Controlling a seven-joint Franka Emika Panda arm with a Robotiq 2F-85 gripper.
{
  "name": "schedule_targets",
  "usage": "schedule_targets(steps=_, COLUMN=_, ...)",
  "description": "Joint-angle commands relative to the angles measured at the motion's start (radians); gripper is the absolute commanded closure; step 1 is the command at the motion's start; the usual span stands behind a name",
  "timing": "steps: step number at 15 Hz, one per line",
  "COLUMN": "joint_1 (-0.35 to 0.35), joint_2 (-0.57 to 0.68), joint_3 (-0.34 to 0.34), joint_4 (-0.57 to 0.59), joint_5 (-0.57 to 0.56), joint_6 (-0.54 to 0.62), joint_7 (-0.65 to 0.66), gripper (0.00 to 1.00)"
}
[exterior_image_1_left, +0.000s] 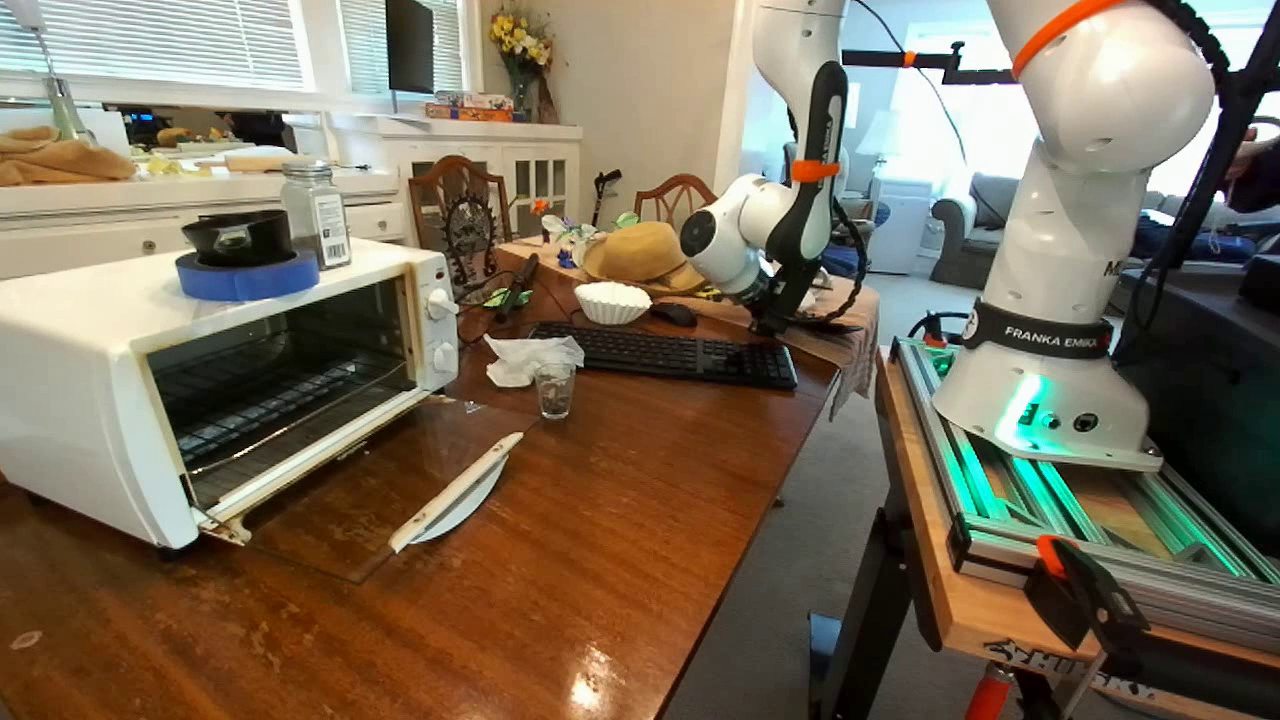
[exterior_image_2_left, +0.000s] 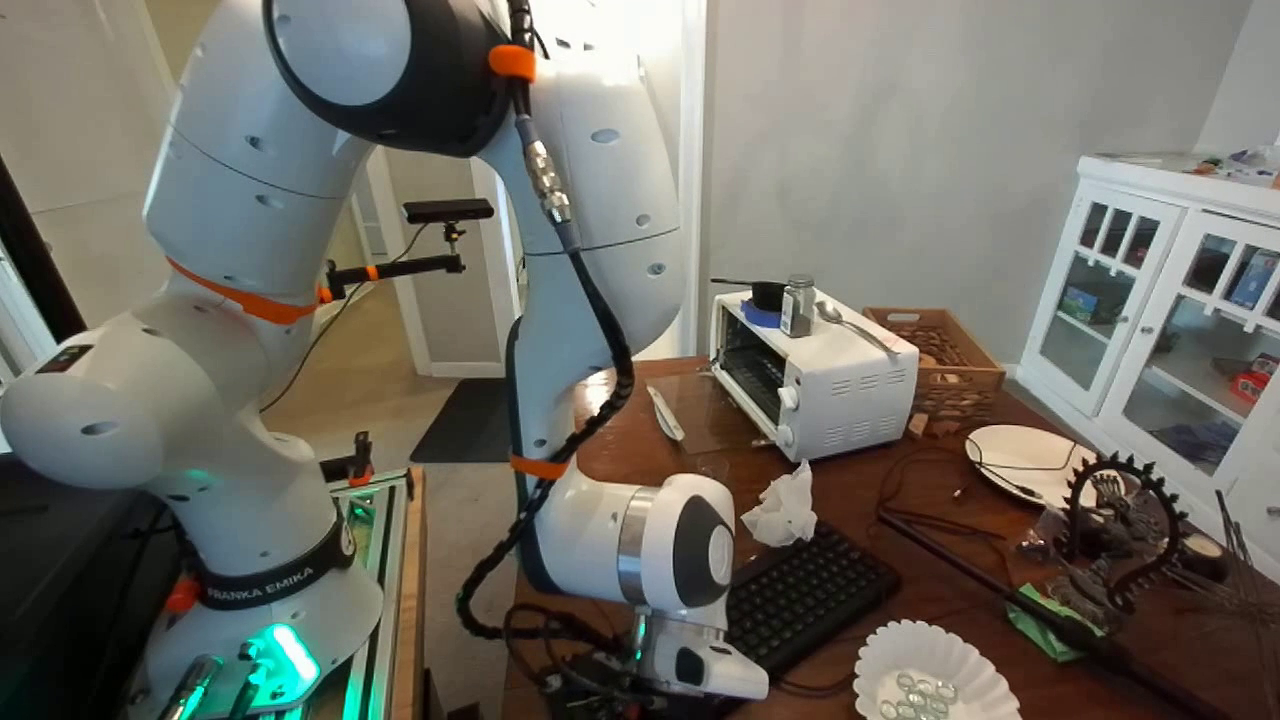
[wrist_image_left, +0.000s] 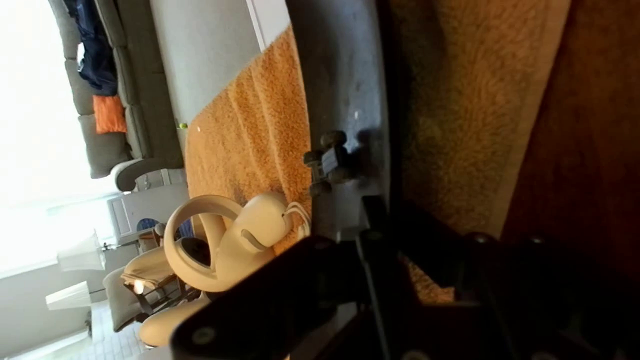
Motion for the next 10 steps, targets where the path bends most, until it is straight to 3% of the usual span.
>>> schedule_targets(steps=1, joint_1=0.051, joint_2=-0.048, joint_3=0.015, joint_4=-0.001, joint_5=0.068, joint_6=-0.173, joint_7=-0.088, gripper=0.96)
schedule_targets(steps=6, joint_1=0.147, joint_2=-0.11, joint_3=0.041, joint_4=0.001, joint_5=-0.03, joint_6=-0.466, joint_7=-0.126, gripper=0.96)
schedule_targets(steps=10, joint_1=0.178, joint_2=-0.153, joint_3=0.079, joint_4=-0.019, joint_5=-0.193, joint_6=-0.551, joint_7=-0.132, gripper=0.96)
